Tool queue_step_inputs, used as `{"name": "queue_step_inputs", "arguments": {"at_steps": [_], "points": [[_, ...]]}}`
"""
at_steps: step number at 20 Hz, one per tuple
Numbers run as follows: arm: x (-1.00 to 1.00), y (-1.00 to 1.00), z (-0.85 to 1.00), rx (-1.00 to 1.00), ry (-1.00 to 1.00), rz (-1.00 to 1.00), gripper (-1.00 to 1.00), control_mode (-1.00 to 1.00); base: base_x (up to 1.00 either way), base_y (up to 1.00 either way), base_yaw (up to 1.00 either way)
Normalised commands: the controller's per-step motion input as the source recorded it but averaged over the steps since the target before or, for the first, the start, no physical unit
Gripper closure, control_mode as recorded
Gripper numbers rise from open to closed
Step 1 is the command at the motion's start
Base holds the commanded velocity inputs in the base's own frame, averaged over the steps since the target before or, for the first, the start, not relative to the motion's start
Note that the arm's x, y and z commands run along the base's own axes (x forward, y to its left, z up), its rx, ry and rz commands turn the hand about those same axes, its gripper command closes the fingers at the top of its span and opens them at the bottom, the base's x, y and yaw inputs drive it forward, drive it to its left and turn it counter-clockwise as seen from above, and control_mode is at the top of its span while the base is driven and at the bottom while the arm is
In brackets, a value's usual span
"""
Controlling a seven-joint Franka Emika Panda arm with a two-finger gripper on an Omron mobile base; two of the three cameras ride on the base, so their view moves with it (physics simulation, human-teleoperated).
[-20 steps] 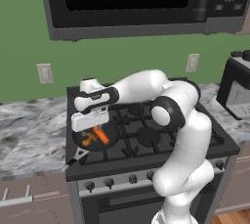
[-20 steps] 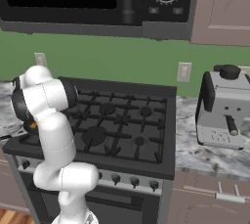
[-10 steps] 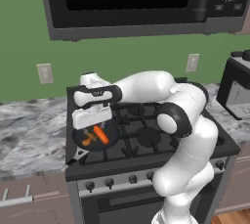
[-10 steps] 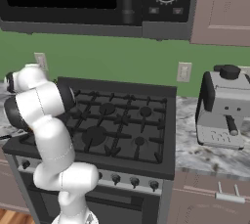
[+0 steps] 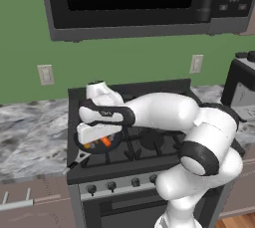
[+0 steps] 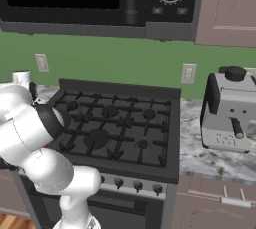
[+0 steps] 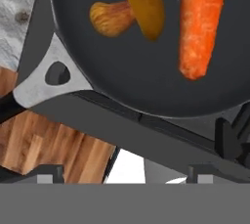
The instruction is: Put the mushroom and carrot in the pan. Then turn on the front left burner and set the heat to medium.
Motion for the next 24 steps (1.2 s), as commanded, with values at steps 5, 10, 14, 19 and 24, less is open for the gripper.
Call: {"name": "queue_step_inputs", "arguments": {"at_steps": [5, 10, 14, 19, 24], "points": [[-0.55, -0.16, 0.2, 0.01, -0.08, -0.13, -1.0, -1.0, 0.0, 0.0, 0.0], [-0.42, -0.22, 0.06, 0.0, -0.04, -0.14, -1.0, -1.0, 0.0, 0.0, 0.0], [-0.39, -0.13, 0.01, 0.02, -0.08, -0.13, -1.0, -1.0, 0.0, 0.0, 0.0], [-0.17, 0.0, 0.0, 0.01, -0.12, -0.09, -1.0, -1.0, 0.0, 0.0, 0.0], [-0.01, 0.0, 0.0, 0.02, -0.16, -0.04, -1.0, -1.0, 0.0, 0.0, 0.0]]}}
